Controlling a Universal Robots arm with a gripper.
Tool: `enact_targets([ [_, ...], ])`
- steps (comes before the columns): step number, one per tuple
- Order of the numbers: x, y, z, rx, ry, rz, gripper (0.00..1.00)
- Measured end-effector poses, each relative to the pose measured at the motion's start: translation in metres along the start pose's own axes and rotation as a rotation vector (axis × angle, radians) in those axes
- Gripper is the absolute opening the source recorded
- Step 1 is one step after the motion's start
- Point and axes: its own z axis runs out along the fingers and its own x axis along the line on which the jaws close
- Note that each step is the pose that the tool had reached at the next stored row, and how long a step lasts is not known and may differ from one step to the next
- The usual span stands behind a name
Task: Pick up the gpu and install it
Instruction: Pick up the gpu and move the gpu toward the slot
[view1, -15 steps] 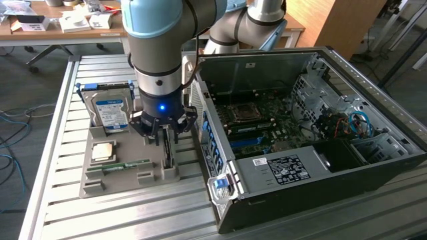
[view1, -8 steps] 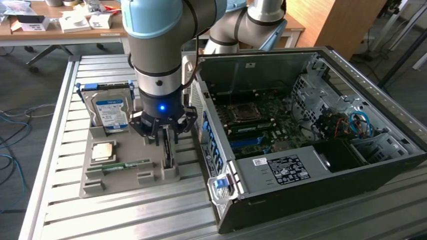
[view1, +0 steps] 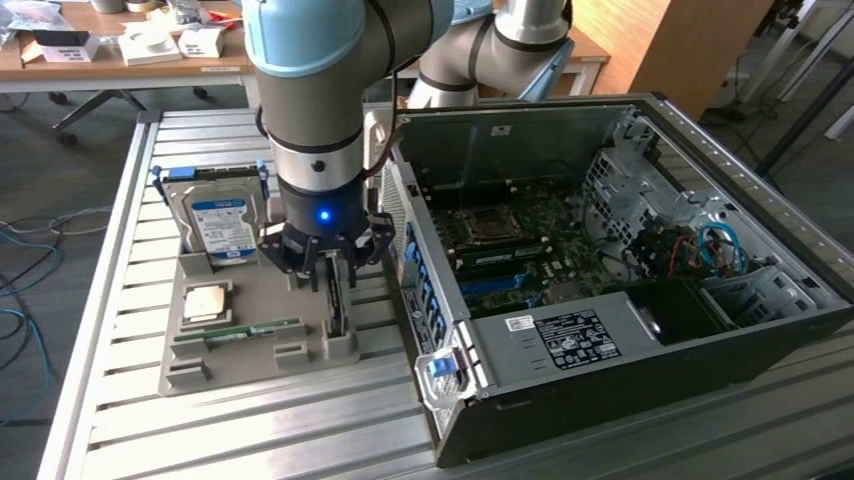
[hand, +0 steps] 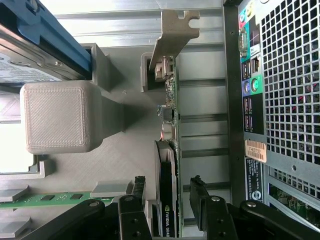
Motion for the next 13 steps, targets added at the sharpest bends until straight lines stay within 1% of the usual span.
enact_targets([
  [2, 0.0000, 0.0000, 0.0000, 0.0000, 0.0000, 0.000, 0.47],
  [4, 0.0000, 0.0000, 0.0000, 0.0000, 0.0000, 0.000, 0.35],
  [5, 0.0001, 0.0000, -0.0001, 0.0001, 0.0003, 0.000, 0.35],
  [6, 0.0000, 0.0000, -0.0001, 0.0001, 0.0002, 0.000, 0.29],
  [7, 0.0000, 0.0000, 0.0000, 0.0001, 0.0001, 0.000, 0.26],
  [13, 0.0000, 0.0000, -0.0001, 0.0001, 0.0001, 0.000, 0.26],
])
